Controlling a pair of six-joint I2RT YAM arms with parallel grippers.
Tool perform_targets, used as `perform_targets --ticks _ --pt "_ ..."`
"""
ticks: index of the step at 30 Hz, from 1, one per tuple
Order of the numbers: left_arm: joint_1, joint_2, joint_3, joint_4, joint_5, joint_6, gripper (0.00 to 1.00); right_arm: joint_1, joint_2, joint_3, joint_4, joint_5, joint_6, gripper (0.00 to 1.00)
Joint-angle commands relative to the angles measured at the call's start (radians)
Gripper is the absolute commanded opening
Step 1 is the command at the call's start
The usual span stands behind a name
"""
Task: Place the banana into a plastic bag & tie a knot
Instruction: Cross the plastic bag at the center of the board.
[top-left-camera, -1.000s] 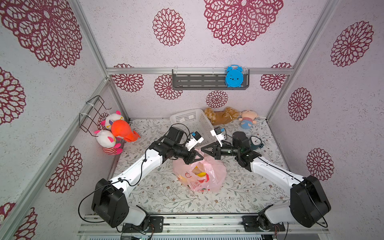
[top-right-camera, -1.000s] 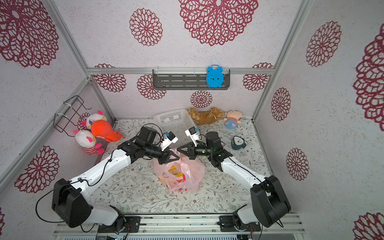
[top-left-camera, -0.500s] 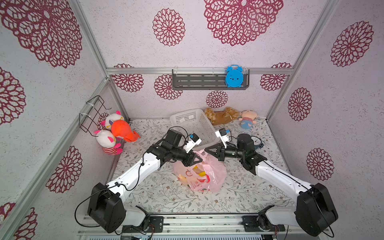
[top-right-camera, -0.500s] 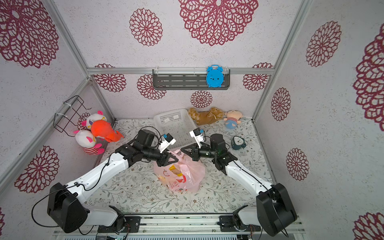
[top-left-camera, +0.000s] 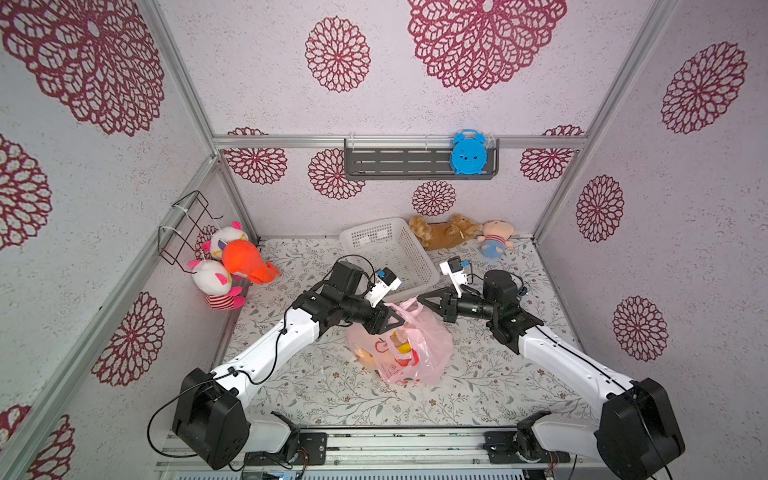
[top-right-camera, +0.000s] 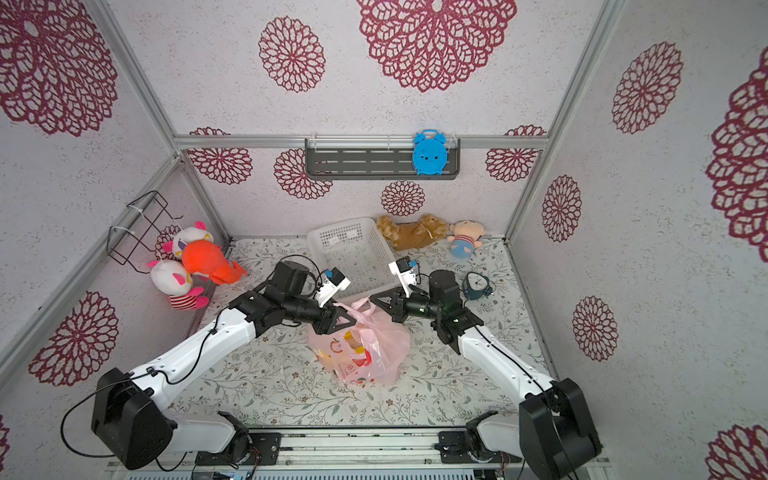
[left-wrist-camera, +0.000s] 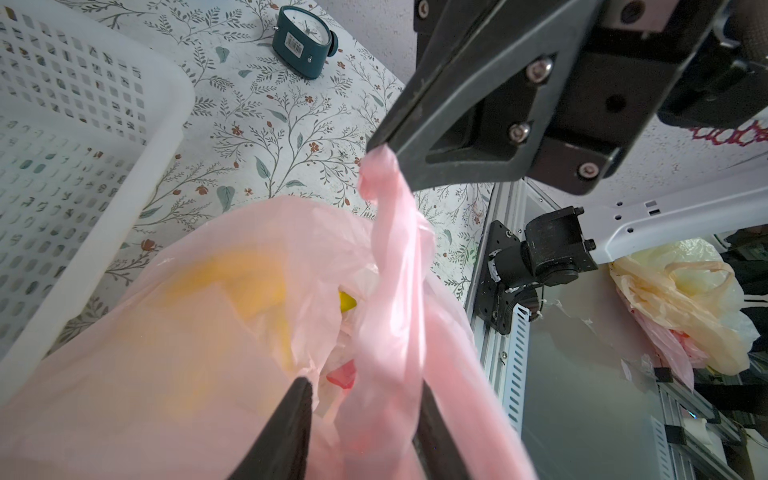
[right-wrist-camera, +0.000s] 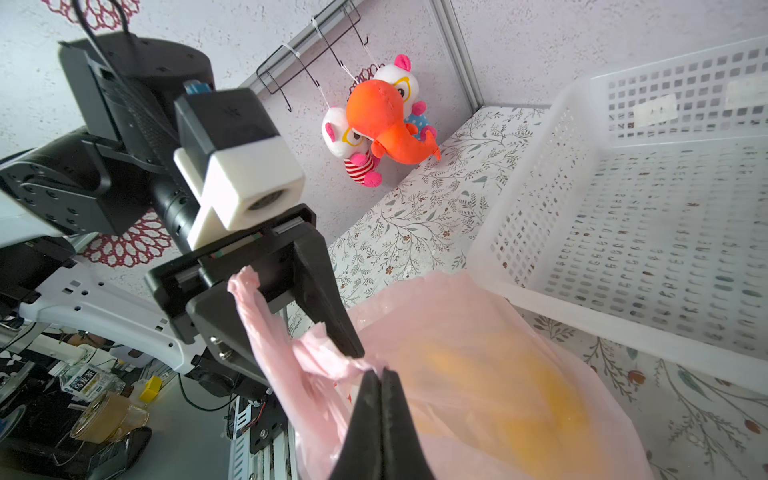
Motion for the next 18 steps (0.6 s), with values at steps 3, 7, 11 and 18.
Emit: perform_targets --ticks 3,7,11,18 --pt "0.013 0.000 -0.009 0.035 -0.025 -0.017 0.16 -0.010 -0.056 0.006 0.008 -0.002 -0.007 0.00" --pt "0.031 0.023 -0.001 0.052 -0.089 -0.044 0.00 -0.008 -0.092 -0.026 0.085 -0.059 0.047 0.00" --pt "0.013 -0.004 -0.069 0.210 -0.131 -0.051 0.00 -0.003 -0.093 -0.034 0.158 -0.144 0.127 0.00" --pt "-0.006 -0.059 -0.184 0.455 -0.199 0.000 0.00 -0.040 -0.147 0.013 0.028 -0.086 0.132 0.28"
